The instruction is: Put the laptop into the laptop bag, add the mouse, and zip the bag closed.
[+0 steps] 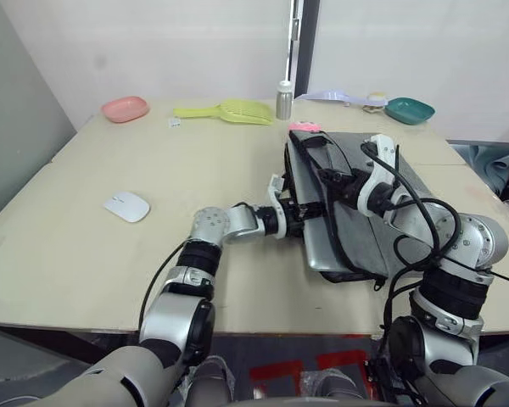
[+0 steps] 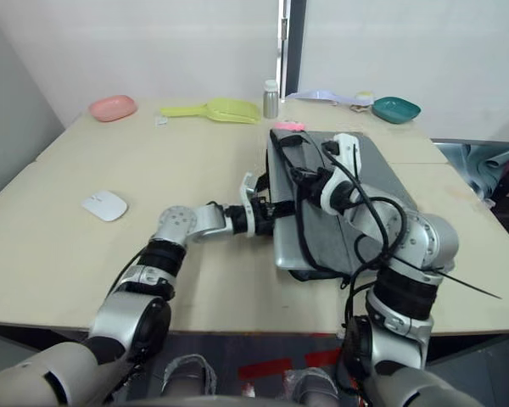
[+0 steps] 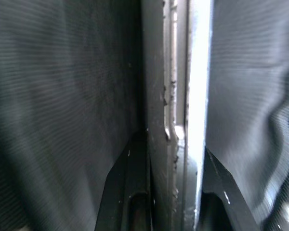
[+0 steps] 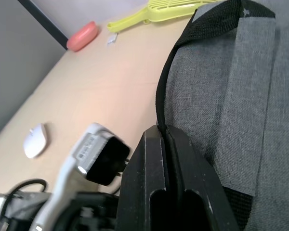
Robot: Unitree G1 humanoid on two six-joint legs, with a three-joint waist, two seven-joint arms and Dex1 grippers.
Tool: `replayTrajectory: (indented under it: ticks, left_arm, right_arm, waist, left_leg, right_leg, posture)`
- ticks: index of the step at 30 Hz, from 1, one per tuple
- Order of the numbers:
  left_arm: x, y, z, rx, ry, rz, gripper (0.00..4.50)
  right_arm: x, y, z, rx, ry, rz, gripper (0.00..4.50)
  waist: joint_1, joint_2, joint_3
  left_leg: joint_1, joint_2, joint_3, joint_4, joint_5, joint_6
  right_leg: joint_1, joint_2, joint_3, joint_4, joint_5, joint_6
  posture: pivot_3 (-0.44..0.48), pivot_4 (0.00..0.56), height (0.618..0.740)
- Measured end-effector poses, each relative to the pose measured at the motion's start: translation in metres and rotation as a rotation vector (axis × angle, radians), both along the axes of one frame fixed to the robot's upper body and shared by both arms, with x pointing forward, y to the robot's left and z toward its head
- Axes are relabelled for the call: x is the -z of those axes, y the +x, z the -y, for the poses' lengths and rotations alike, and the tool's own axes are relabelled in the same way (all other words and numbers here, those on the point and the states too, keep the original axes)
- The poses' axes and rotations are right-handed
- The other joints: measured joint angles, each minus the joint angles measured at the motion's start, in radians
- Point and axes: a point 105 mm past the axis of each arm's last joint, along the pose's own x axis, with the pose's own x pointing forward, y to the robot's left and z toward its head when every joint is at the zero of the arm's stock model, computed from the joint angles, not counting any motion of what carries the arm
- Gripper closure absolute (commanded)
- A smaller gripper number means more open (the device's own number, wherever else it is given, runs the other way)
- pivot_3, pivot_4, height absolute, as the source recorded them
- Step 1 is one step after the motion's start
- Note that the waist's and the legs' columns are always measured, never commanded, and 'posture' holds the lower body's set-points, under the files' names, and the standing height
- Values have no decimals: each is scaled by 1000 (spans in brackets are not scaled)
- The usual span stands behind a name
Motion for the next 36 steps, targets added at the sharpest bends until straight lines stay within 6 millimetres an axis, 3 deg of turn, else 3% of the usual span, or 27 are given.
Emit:
replayTrajectory:
  ticks: [4, 11, 13, 21, 32, 36]
  left_arm:
    - [5, -2, 10, -16, 2, -5, 4152]
    - [16, 2, 5, -60, 30, -14, 4152]
    - [15, 6, 3, -84, 29, -5, 3163]
    - [9, 3, 1, -79, 18, 69, 367]
    - [14, -11, -9, -54, 18, 72, 367]
    - [15, -12, -13, -61, 12, 66, 1491]
  right_arm:
    - [5, -1, -4, 11, 45, -38, 4479]
    - [6, -3, -6, 47, 94, -53, 4479]
    - [3, -3, -5, 52, 99, -47, 4500]
    - [2, -2, 0, 60, 79, -38, 4500]
    - [5, -4, 3, 53, 64, -35, 4500]
    - [5, -4, 2, 46, 64, -34, 4500]
  waist:
    - [-3, 0, 0]
    - [-6, 2, 0]
    - [-5, 2, 0]
    - [-3, 2, 0]
    - [-5, 3, 0]
    - [-5, 3, 0]
  left_leg:
    - [0, 0, 0, -2, 0, 0]
    - [-1, 0, 0, -2, 0, 0]
    - [-1, 0, 0, -2, 0, 0]
    - [-1, -1, 0, -2, 0, 0]
    - [-1, -1, 0, -2, 0, 0]
    - [-1, -1, 0, -2, 0, 0]
  right_leg:
    - [-1, 0, 0, 0, 0, 0]
    - [-2, 0, 0, 0, 0, 0]
    - [-2, 0, 0, 0, 0, 1]
    - [-1, -1, 0, -1, 0, 1]
    - [-1, -1, 0, 0, 0, 1]
    - [-1, -1, 0, -1, 0, 1]
  posture:
    - [0, 150, 740]
    - [0, 150, 740]
    - [0, 150, 740]
    - [0, 150, 740]
    - [0, 150, 740]
    - [0, 150, 740]
